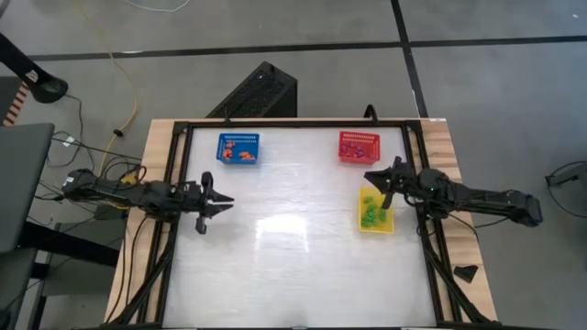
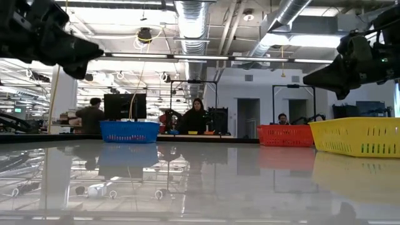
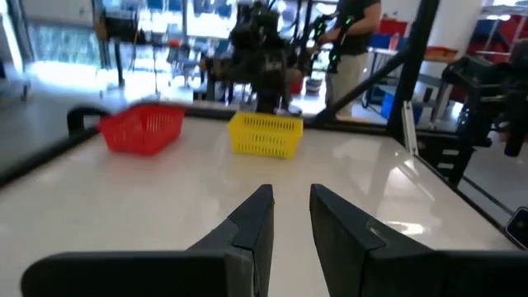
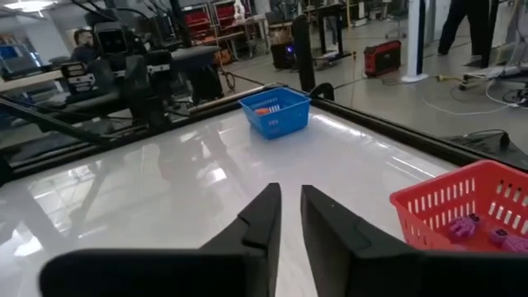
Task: Sort Halloween decoration
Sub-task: Return to Home Position
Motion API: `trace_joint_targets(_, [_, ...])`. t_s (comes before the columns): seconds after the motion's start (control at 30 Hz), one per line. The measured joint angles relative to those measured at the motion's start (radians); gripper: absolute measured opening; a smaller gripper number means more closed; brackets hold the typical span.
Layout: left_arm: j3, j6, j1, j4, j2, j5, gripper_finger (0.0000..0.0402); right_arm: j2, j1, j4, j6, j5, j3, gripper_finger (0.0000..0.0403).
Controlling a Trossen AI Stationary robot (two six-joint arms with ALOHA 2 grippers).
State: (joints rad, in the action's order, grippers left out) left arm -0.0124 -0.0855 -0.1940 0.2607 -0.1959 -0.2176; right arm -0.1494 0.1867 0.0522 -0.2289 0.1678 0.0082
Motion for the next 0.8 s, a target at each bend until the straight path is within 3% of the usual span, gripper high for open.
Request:
trace_joint_targets(0.2, [0.0, -0.091, 0.0, -0.08, 0.0, -0.004, 0.007, -0.001, 0.006, -0.002, 0.0, 0.004, 0.0, 0.0094])
trace_joint_targets(0.8, [0.0, -0.092, 0.0, -0.209, 0.0, 0.001, 0.007, -0.001, 0.006, -0.007, 0.0, 0.012, -0.002, 0.0095])
